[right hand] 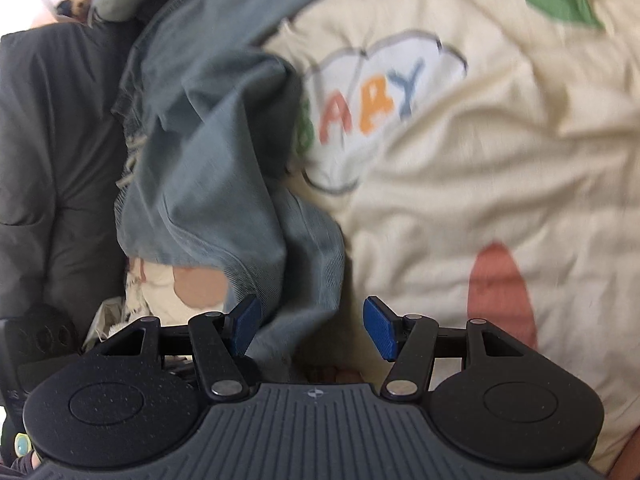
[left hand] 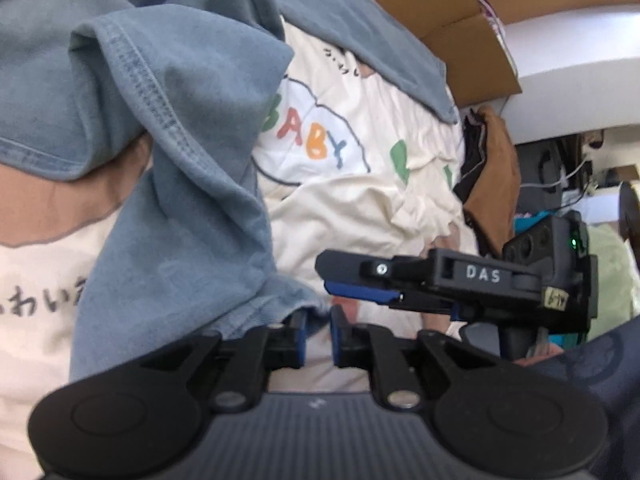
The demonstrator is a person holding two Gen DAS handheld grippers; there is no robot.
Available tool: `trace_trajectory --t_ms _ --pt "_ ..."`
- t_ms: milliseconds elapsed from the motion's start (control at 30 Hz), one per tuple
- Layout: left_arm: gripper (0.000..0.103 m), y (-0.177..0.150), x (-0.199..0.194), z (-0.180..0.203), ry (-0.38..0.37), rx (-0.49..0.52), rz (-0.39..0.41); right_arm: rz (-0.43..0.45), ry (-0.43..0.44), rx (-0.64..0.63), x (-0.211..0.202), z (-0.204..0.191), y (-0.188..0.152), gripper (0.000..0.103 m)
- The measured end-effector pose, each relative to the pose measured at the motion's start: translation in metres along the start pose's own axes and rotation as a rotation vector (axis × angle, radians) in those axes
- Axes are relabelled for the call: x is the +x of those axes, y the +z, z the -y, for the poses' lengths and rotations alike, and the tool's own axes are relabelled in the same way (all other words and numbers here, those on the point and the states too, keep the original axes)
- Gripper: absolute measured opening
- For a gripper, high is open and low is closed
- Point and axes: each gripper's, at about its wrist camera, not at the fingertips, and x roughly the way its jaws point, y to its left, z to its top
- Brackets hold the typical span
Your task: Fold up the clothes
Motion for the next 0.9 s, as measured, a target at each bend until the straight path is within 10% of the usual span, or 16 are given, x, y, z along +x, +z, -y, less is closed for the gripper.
trace_trajectory --t_ms 267,667,767,900 --pt "0.049 -0.007 -0.041 -0.015 0.024 0.000 0.036 -0.047 0.039 0.073 0.018 0.010 -0.007 0.064" --pt "0.049 -0.012 -0.087 -0.072 0.195 -0.170 0.130 -0.122 0.049 0.157 0.039 0.021 -0.022 0.059" --pt "0.049 -0.012 -0.088 -0.074 0.210 -0.173 0.131 -0.118 0.062 0.178 0.037 0.026 -0.024 0.018" --pt "0.049 -0.009 -0.088 -0.076 0.225 -0.178 0.141 -0.078 0.030 0.112 0.019 0.015 -0.018 0.018"
